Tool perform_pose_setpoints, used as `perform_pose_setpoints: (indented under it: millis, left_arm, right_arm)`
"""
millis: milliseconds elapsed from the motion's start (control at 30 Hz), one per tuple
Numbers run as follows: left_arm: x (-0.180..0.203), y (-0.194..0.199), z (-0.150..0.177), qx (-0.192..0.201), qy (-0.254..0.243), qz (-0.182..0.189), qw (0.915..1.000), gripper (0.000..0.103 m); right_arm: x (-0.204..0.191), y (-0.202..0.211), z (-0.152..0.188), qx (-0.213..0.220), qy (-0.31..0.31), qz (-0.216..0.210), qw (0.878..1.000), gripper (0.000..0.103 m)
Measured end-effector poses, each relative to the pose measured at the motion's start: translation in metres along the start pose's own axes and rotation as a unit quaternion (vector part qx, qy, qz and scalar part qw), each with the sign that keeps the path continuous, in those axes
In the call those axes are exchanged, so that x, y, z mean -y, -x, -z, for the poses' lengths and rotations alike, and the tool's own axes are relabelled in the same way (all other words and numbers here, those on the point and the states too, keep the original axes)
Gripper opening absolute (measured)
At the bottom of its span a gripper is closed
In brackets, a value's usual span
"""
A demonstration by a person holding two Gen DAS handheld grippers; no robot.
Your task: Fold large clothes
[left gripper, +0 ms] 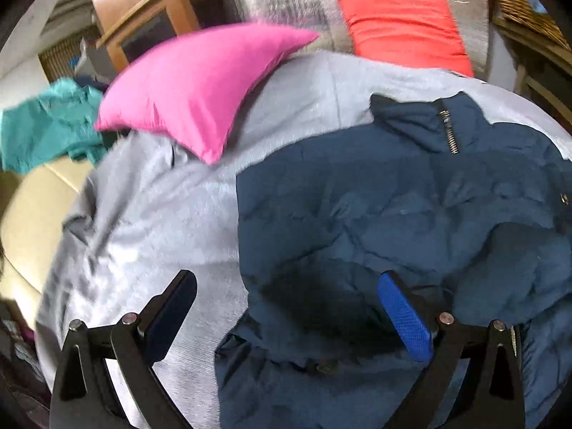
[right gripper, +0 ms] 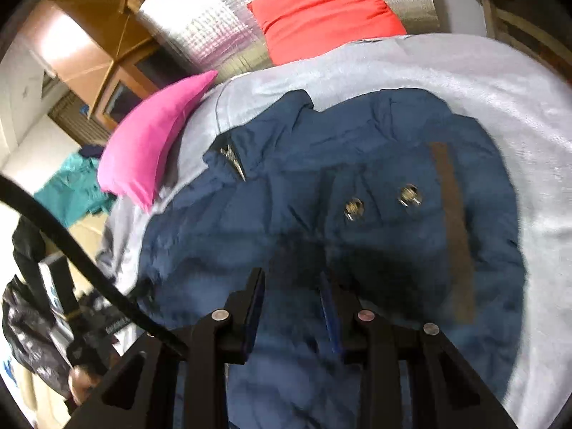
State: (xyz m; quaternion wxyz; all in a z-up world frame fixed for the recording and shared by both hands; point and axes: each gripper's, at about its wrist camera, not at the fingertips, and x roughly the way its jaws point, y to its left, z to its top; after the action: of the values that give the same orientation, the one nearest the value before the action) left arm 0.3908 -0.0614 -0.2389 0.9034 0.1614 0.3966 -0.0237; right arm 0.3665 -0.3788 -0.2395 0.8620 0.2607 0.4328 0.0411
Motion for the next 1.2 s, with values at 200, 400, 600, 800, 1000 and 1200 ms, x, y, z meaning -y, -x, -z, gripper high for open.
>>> perform_pose_setpoints:
  millis: [200, 400, 600, 800, 1000, 1200]
  left_arm:
    - [0.009, 0.027, 0.001, 0.048, -0.007, 0.002, 0.9988, 0.101]
    - [0.019, 0.040, -0.004, 0.085, -0.017, 0.002, 0.9963, 0.101]
    - [0.025, 0.038, -0.010, 0.084, -0.004, 0.006, 0.9964, 0.101]
    - [0.030, 0.036, -0.011, 0.082, -0.005, 0.000, 0.9966, 0.101]
    - [0.029, 0.035, -0.010, 0.081, -0.006, -0.003, 0.9967, 0.101]
    - [0.031, 0.030, -0.008, 0.072, -0.016, -0.008, 0.9973, 0.101]
  right_arm:
    - [0.024, -0.028, 0.009, -0.051, -0.031, 0.033, 0.998, 0.034]
    - [0.026, -0.032, 0.004, -0.059, -0.031, 0.035, 0.997, 0.034]
    - [0.027, -0.028, 0.004, -0.061, -0.035, 0.019, 0.997, 0.035]
    - [0.032, -0.010, 0.001, -0.057, -0.055, -0.013, 0.997, 0.035]
    - [0.030, 0.016, -0.003, -0.021, -0.034, -0.004, 0.999, 0.035]
    - [0.040, -0.008, 0.003, -0.063, -0.056, 0.003, 0.996, 0.039]
